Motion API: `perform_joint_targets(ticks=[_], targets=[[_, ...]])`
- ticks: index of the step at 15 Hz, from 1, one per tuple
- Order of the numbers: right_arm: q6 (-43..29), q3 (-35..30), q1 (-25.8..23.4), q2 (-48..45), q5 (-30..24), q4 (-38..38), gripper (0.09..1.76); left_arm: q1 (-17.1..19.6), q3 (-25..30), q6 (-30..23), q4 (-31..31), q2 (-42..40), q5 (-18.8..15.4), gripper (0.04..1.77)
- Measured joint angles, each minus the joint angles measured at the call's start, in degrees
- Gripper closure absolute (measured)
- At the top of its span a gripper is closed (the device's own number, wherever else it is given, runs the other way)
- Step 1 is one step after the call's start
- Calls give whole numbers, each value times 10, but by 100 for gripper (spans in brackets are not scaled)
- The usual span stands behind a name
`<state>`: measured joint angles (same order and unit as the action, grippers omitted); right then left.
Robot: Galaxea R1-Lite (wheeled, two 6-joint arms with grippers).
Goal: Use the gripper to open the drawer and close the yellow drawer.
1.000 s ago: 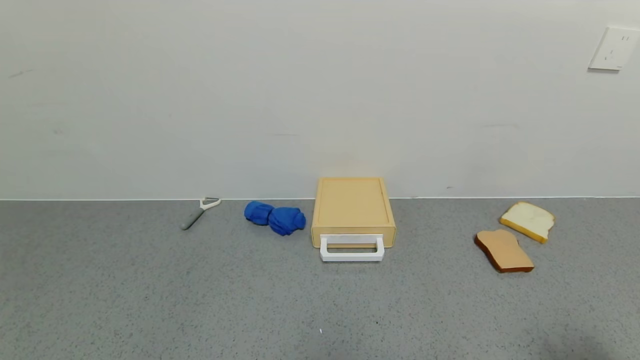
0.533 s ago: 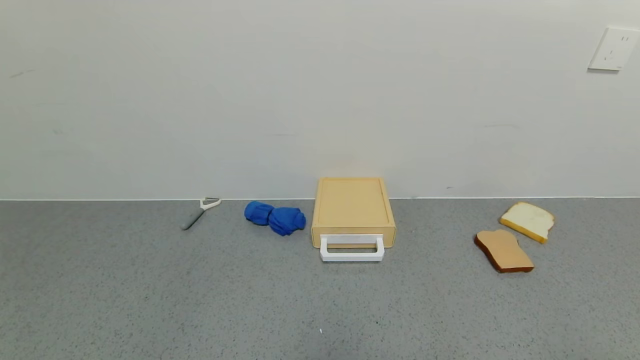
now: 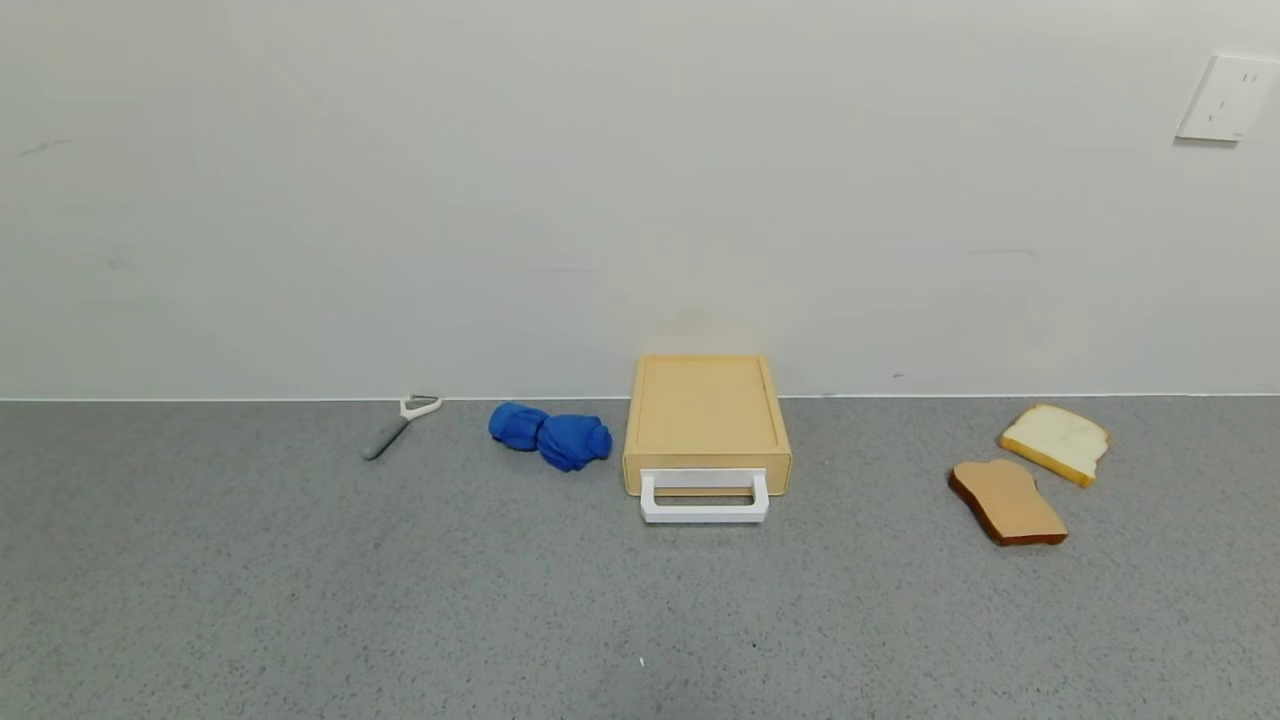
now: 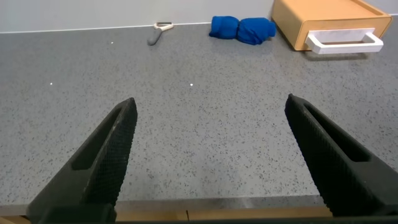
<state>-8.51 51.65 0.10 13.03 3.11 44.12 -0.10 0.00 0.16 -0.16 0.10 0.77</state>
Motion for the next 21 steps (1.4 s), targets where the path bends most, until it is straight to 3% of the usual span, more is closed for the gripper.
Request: perform_joint_targets(ticks=[3, 8, 14, 17, 21], targets=[[18, -63, 3, -42, 3, -50, 14, 0, 0, 0, 0, 0, 0, 9], [63, -230, 0, -111, 12, -236, 14, 0, 0, 0, 0, 0, 0, 9], [96, -465, 0, -129, 20, -494, 14, 0, 0, 0, 0, 0, 0, 9], [100, -510, 0, -130, 10, -504, 14, 0, 0, 0, 0, 0, 0, 9], [93, -516, 0, -130, -18, -446, 14, 0, 0, 0, 0, 0, 0, 9]])
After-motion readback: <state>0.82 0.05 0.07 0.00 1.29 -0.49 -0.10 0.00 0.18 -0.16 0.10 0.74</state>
